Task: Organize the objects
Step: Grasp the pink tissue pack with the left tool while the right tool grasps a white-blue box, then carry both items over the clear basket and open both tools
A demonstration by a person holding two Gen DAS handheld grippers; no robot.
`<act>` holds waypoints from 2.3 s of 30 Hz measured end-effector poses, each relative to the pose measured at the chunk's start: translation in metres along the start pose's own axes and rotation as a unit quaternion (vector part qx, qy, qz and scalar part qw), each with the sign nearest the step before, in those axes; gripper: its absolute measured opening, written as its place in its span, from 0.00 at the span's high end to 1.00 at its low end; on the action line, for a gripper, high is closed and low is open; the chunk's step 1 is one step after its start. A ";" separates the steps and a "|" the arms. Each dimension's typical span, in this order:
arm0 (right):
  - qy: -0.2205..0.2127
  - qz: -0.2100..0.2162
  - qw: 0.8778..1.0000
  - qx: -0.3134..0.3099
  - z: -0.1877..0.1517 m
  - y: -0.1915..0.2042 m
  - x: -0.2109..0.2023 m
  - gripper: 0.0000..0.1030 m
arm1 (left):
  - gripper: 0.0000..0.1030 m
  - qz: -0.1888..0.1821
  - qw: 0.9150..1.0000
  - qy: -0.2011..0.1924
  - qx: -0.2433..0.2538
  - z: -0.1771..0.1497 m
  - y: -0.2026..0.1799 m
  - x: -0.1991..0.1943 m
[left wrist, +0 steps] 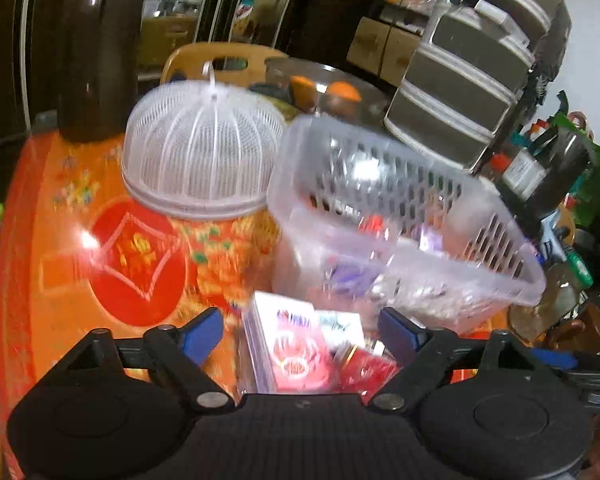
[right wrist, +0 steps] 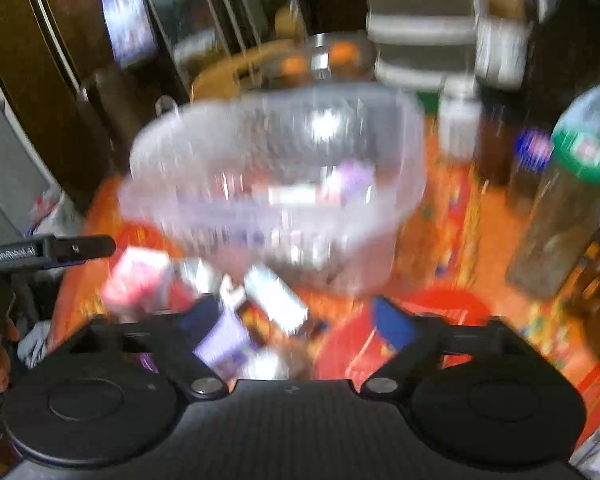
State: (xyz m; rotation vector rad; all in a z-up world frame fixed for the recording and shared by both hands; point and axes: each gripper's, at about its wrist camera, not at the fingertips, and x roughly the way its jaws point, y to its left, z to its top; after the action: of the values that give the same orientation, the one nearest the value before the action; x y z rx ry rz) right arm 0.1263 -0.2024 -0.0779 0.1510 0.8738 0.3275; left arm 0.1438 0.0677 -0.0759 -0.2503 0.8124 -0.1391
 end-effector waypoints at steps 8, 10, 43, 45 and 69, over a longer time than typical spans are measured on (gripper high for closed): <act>0.034 -0.006 0.997 -0.072 0.001 0.015 0.046 0.43 | 0.16 0.025 0.999 0.026 0.029 -0.007 -0.012 0.026; 0.044 -0.003 0.996 -0.076 0.001 0.016 0.053 0.47 | 0.16 0.032 0.999 0.032 0.028 -0.009 -0.011 0.030; -0.028 0.068 0.994 -0.078 -0.007 0.020 -0.055 0.60 | 0.47 0.013 0.999 -0.034 0.013 -0.042 -0.015 -0.056; -0.054 0.076 0.993 -0.068 0.001 0.021 -0.072 0.60 | 0.47 0.003 0.998 -0.052 0.021 -0.035 -0.024 -0.073; -0.063 0.010 0.995 -0.073 0.111 0.013 -0.017 0.19 | 0.26 -0.100 0.994 -0.022 0.037 0.096 -0.076 0.014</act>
State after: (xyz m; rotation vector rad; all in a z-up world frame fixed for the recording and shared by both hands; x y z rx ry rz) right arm 0.1989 -0.1957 0.0080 0.0434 0.7206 0.3947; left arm 0.2214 0.0081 -0.0016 -0.2624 0.7355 -0.3498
